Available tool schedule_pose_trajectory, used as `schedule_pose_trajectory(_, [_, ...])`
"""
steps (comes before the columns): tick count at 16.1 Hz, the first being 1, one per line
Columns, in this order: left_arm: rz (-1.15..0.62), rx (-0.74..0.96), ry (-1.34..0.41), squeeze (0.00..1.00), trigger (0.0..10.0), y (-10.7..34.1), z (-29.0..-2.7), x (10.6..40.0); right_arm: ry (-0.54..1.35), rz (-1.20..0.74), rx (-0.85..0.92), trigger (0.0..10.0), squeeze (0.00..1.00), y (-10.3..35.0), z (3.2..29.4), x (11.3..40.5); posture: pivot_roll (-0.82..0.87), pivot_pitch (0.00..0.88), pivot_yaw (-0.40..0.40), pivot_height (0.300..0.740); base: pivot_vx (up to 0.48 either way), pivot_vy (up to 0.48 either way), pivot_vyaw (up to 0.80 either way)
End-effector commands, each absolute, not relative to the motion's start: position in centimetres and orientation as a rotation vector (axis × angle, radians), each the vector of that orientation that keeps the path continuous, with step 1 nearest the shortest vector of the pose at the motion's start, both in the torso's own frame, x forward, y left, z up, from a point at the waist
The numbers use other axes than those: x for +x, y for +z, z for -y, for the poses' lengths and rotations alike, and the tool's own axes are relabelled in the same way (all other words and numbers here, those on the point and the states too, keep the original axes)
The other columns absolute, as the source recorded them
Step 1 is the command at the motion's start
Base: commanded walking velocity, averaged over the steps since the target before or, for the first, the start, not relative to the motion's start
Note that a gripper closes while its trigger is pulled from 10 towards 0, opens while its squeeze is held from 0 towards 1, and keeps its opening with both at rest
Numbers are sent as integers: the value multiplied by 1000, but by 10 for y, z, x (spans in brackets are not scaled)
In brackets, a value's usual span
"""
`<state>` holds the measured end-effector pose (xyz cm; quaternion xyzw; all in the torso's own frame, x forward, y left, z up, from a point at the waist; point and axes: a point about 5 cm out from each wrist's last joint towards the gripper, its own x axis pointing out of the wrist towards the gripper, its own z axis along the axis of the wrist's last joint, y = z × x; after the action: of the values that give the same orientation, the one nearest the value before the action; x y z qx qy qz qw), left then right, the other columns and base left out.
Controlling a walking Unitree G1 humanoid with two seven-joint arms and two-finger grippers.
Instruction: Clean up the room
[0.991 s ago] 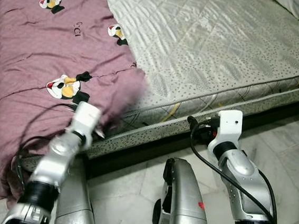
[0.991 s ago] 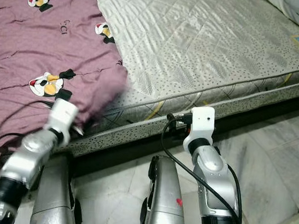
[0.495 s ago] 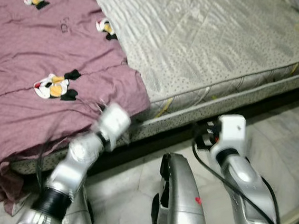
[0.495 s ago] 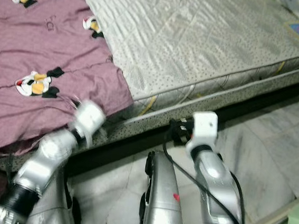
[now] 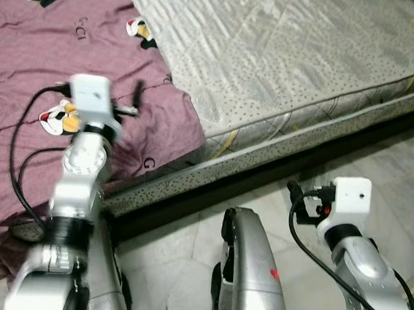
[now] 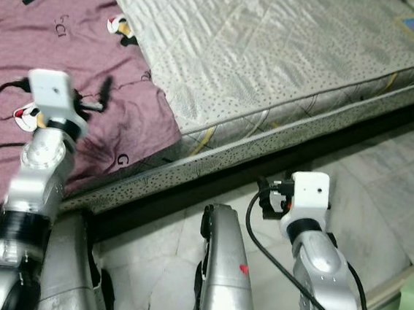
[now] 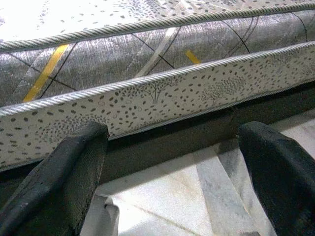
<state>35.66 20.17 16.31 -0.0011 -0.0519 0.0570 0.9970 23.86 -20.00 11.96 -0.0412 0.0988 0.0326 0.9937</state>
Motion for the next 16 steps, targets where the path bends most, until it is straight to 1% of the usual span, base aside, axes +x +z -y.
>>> schedule_pose_trajectory(1, [1,-21,177,0,10000,144,-214,356,50,-211,-79,10000,0,120,204,234,-193,243,-39,480,0,0,0])
schedule_pose_trajectory(3, [-144,-12,172,0,10000,127,-216,363,49,-220,-78,10000,0,122,206,230,-201,250,-38,480,0,0,0])
schedule_pose_trajectory(4, [-267,-3,100,0,10000,112,-205,370,54,-236,-70,10000,0,124,207,222,-215,254,-37,480,0,0,0])
schedule_pose_trajectory(5, [-289,14,55,0,10000,110,-197,373,55,-241,-67,10000,0,124,208,219,-215,254,-37,480,0,0,0])
schedule_pose_trajectory(6, [-300,45,-14,0,10000,111,-183,377,59,-245,-67,10000,0,124,208,216,-233,254,-36,480,0,0,0])
schedule_pose_trajectory(9, [-283,90,-120,0,10000,118,-154,386,61,-250,-64,10000,0,126,207,218,-237,241,-34,480,0,0,0])
schedule_pose_trajectory(10, [-265,142,-205,0,10000,120,-135,387,68,-246,-58,10000,0,126,204,222,-231,233,-35,480,0,0,0])
schedule_pose_trajectory(13, [-252,257,-323,0,10000,112,-115,381,79,-244,-52,10000,0,126,200,227,-223,222,-36,480,0,0,0])
schedule_pose_trajectory(15, [-236,359,-428,0,10000,97,-98,369,83,-232,-45,10000,0,125,198,234,-203,201,-37,480,0,0,0])
schedule_pose_trajectory(16, [-217,367,-433,0,10000,95,-94,366,87,-222,-40,10000,0,126,196,238,-195,191,-36,480,0,0,0])
